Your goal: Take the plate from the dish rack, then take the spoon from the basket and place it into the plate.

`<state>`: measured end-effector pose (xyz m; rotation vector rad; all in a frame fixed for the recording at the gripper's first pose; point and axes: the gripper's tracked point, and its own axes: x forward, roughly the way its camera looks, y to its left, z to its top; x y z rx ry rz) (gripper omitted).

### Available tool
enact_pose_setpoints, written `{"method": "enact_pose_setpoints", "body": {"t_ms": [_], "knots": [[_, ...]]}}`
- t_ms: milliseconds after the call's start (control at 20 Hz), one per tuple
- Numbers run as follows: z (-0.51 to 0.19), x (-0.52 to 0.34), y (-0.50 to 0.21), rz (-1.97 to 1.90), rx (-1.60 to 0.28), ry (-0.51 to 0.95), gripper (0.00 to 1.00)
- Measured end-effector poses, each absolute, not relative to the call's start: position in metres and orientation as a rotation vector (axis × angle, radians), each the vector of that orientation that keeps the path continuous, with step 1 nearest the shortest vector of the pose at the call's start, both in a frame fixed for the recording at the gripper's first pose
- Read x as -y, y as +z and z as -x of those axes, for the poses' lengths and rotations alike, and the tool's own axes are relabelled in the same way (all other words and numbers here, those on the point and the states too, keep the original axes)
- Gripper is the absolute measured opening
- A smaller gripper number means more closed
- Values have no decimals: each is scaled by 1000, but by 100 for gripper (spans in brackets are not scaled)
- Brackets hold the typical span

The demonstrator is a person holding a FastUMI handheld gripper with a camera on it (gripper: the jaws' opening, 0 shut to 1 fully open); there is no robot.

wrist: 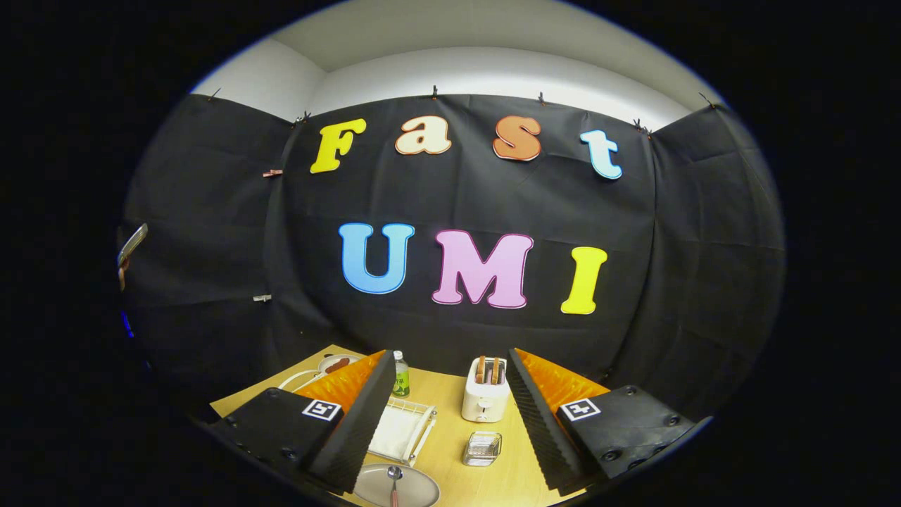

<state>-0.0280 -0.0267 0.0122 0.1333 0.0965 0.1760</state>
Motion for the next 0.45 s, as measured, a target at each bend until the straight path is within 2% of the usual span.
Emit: {"method": "enact_pose_setpoints", "body": {"t_ms": [450], "knots": [[27, 27, 9, -136, -116, 182, 97]]}}
